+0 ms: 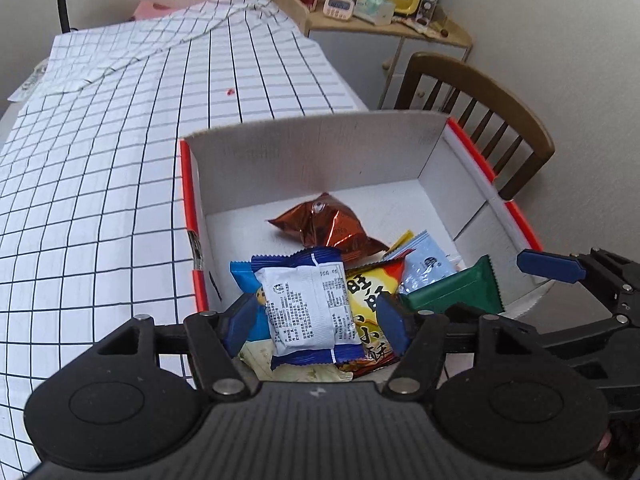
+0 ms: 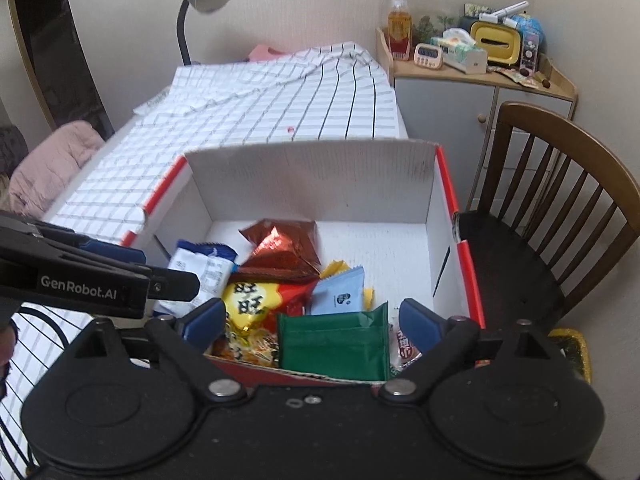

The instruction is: Organize snacks

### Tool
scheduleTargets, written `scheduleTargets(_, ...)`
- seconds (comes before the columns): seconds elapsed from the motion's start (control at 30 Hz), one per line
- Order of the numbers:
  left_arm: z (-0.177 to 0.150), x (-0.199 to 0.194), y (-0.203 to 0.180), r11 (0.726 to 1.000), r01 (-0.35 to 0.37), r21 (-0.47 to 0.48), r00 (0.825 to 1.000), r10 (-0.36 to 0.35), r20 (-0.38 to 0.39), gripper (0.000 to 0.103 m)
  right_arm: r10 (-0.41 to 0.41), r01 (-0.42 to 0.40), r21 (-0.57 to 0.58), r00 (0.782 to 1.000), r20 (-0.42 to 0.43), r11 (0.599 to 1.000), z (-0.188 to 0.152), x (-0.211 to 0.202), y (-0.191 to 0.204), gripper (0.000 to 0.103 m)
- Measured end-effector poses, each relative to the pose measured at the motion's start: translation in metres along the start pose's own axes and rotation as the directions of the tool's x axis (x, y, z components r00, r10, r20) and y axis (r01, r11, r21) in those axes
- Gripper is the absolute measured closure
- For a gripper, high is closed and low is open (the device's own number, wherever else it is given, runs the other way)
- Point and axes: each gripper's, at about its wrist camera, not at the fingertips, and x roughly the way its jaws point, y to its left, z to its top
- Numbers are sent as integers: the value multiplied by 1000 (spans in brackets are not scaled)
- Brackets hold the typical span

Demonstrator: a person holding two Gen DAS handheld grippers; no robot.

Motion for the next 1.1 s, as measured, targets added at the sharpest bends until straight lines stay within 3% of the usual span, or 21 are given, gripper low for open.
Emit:
scheduleTargets(0.13, -3, -20, 3, 1000, 21, -8, 999, -21, 44, 32, 13, -13, 1, 998, 59, 1000, -3, -19, 3, 0)
scheduleTargets(0.33, -6, -46, 8, 999, 44, -18, 994, -42, 101, 31, 18, -22, 27, 990, 140, 999, -2, -47, 8, 0)
scheduleTargets(0.47, -10, -63, 13, 998, 55, -29, 990, -51, 133, 24, 25, -34, 42, 980, 197, 999, -2, -66, 14, 0)
scheduleTargets(0.9, -30, -114, 27, 998, 57, -23, 970, -49, 240, 16, 71, -111, 122, 954, 291, 986, -9, -108, 25, 0)
scheduleTargets(1.0, -36, -121, 27, 998, 57, -13, 966, -52, 253, 8, 63, -109, 131, 948, 312, 985, -13, -113, 32, 0)
scheduleTargets(1.03, -38, -123, 27, 998, 56, -10, 965, -52, 257, 0, 60, -106, 130, 947, 316, 986, -14, -115, 34, 0)
scheduleTargets(1.1, -43, -127, 26, 998, 58, -3, 962, -55, 267, 0, 49, -94, 126, 945, 322, 988, -16, -118, 40, 0)
